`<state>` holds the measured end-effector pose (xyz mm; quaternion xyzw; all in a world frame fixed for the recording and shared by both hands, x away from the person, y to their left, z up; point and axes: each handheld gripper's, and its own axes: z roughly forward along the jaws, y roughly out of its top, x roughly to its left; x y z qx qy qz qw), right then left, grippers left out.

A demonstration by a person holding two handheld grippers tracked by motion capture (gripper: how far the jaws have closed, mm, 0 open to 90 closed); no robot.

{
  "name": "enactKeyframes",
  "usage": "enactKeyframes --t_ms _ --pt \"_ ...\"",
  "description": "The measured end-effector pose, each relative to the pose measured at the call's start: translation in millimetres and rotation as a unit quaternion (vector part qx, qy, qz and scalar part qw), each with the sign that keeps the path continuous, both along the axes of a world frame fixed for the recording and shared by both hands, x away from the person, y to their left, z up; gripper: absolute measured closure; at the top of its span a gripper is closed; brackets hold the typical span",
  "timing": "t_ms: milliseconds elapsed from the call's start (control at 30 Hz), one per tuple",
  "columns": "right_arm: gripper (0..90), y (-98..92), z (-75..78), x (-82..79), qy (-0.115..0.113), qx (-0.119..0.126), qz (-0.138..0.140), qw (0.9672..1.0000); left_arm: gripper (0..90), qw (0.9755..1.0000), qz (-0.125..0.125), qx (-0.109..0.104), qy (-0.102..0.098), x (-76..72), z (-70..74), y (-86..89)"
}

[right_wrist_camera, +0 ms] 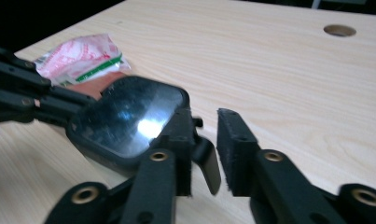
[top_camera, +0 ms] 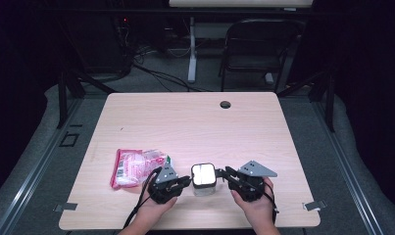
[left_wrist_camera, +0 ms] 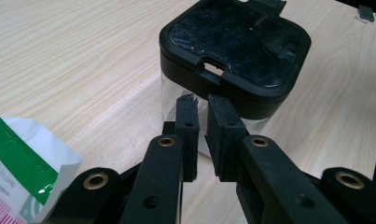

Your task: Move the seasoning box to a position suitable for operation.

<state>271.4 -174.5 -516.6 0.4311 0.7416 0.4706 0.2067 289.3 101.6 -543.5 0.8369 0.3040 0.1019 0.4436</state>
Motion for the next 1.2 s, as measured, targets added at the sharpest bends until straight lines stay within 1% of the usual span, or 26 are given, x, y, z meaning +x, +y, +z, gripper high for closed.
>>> enactKeyframes --t_ms 67,133,233,300,333,467,533,600,667,733,833,900,1000,1067,1200 --pt "78.7 3.2 2.5 1.9 -0.002 0.000 0.006 1.0000 82.9 1.0000 0.001 0.003 -0.004 -1.5 0.7 -0.6" --pt "79.0 7.3 1.9 4.4 -0.006 -0.005 0.008 0.9999 83.7 1.0000 -0.003 0.003 -0.002 -1.6 1.4 -0.8" --pt "79.0 9.6 0.4 7.8 0.000 -0.015 0.012 0.9998 85.0 1.0000 0.000 0.001 -0.002 -1.9 2.3 -1.5" --pt "79.0 10.4 -1.0 10.1 0.002 -0.014 0.010 0.9998 85.6 1.0000 0.002 0.000 -0.003 -2.3 3.3 -1.7" --pt "79.1 9.7 -1.6 11.5 0.005 -0.014 0.015 0.9998 86.0 1.0000 0.003 0.000 -0.002 -2.8 4.0 -1.8" --pt "82.1 7.8 -3.2 14.5 0.017 0.006 0.019 0.9996 86.8 1.0000 0.000 0.002 -0.004 -4.0 6.0 -1.3" --pt "83.9 7.1 -4.3 14.7 0.019 0.016 0.022 0.9995 87.4 1.0000 -0.001 -0.001 -0.004 -4.5 6.2 -0.5" --pt "84.6 6.8 -5.0 14.4 0.019 0.021 0.021 0.9994 87.7 1.0000 -0.005 0.002 -0.004 -4.8 6.8 0.9" --pt "84.9 6.4 -5.5 14.2 0.018 0.023 0.022 0.9993 88.2 1.0000 -0.007 0.003 -0.003 -6.0 7.4 1.2" --pt "85.4 6.1 -5.9 13.9 0.016 0.022 0.023 0.9994 88.2 0.9999 -0.016 -0.001 -0.002 -6.7 7.3 1.2" --pt "85.5 6.4 -6.0 13.1 0.014 0.020 0.022 0.9994 88.3 0.9998 -0.021 0.004 -0.002 -7.2 7.6 0.6" --pt "85.7 6.7 -6.7 12.7 0.012 0.024 0.021 0.9994 88.7 0.9997 -0.023 0.005 0.001 -6.8 7.2 0.1" --pt "85.7 6.9 -6.7 12.3 0.012 0.023 0.021 0.9995 89.0 0.9997 -0.024 0.005 0.002 -6.9 7.2 -1.2" --pt "85.7 6.7 -6.8 12.3 0.012 0.023 0.020 0.9995 89.6 0.9997 -0.024 0.008 -0.002 -7.1 7.6 -1.8" --pt "85.7 6.8 -7.2 11.8 0.011 0.024 0.019 0.9995 89.8 0.9997 -0.025 0.003 0.001 -6.2 9.6 -1.0"
